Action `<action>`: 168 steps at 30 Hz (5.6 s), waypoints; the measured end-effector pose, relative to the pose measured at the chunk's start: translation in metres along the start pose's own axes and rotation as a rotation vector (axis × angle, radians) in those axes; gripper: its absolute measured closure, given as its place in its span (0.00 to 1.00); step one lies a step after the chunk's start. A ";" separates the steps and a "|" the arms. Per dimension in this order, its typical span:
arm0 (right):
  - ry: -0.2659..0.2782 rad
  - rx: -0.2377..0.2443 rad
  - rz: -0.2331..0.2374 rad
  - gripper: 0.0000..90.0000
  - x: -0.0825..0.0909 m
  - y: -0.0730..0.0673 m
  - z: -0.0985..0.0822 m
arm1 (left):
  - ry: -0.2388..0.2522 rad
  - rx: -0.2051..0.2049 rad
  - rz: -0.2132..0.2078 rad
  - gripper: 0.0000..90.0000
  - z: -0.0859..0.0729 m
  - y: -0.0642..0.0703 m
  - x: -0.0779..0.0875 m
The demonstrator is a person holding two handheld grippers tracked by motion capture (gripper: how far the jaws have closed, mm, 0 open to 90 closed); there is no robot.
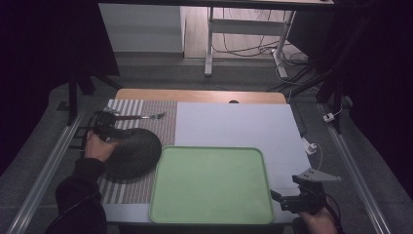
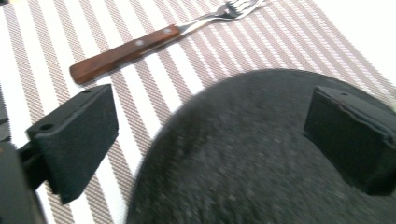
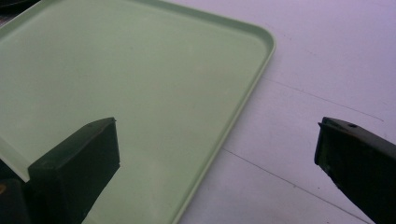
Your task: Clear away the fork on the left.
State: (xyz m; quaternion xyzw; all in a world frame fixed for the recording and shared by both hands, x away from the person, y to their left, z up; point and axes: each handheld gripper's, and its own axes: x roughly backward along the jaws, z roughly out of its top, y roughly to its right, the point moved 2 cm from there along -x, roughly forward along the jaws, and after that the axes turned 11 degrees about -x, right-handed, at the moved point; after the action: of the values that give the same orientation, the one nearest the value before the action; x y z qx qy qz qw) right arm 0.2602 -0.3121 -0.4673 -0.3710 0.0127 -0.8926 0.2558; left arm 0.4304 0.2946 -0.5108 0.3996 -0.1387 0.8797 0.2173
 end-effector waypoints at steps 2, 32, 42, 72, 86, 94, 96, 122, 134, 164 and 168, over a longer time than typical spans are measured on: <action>0.000 -0.001 0.001 0.00 0.000 0.000 0.000 | -0.015 -0.010 0.013 0.12 0.002 -0.005 -0.004; -0.002 -0.016 0.009 0.00 0.000 0.002 0.000 | -0.104 0.074 0.064 0.99 0.033 -0.058 -0.056; -0.005 -0.017 0.004 0.00 0.000 0.002 0.000 | -0.143 0.095 0.092 0.99 0.035 -0.069 -0.072; -0.013 -0.006 -0.001 0.00 -0.002 0.000 0.001 | -0.128 0.042 -0.083 0.40 0.039 -0.050 -0.058; -0.005 -0.016 0.007 0.02 0.000 0.002 0.001 | -0.211 -0.016 -0.068 0.51 0.041 -0.043 -0.079; -0.005 -0.013 0.004 0.02 0.000 0.001 0.001 | -0.226 -0.053 -0.084 0.84 0.042 -0.039 -0.077; -0.005 -0.014 0.005 0.02 0.000 0.001 0.001 | -0.226 -0.048 -0.087 0.85 0.042 -0.039 -0.077; -0.003 -0.009 0.006 0.02 0.000 0.001 0.000 | -0.099 -0.018 -0.064 0.85 0.043 -0.031 -0.011; -0.005 0.001 0.004 0.02 -0.001 0.000 0.001 | -0.078 -0.031 -0.100 0.85 0.022 0.021 0.022; -0.011 0.024 0.007 0.02 -0.001 -0.003 0.000 | -0.032 -0.090 -0.209 0.85 -0.017 0.153 0.072; -0.011 0.026 0.007 0.02 -0.001 -0.003 0.000 | -0.036 -0.104 -0.214 0.85 -0.022 0.174 0.071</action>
State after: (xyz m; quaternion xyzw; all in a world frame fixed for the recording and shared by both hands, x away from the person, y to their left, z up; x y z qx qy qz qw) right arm 0.2596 -0.3095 -0.4671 -0.3722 0.0008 -0.8898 0.2638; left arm 0.2887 0.1721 -0.4830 0.4161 -0.1449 0.8357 0.3278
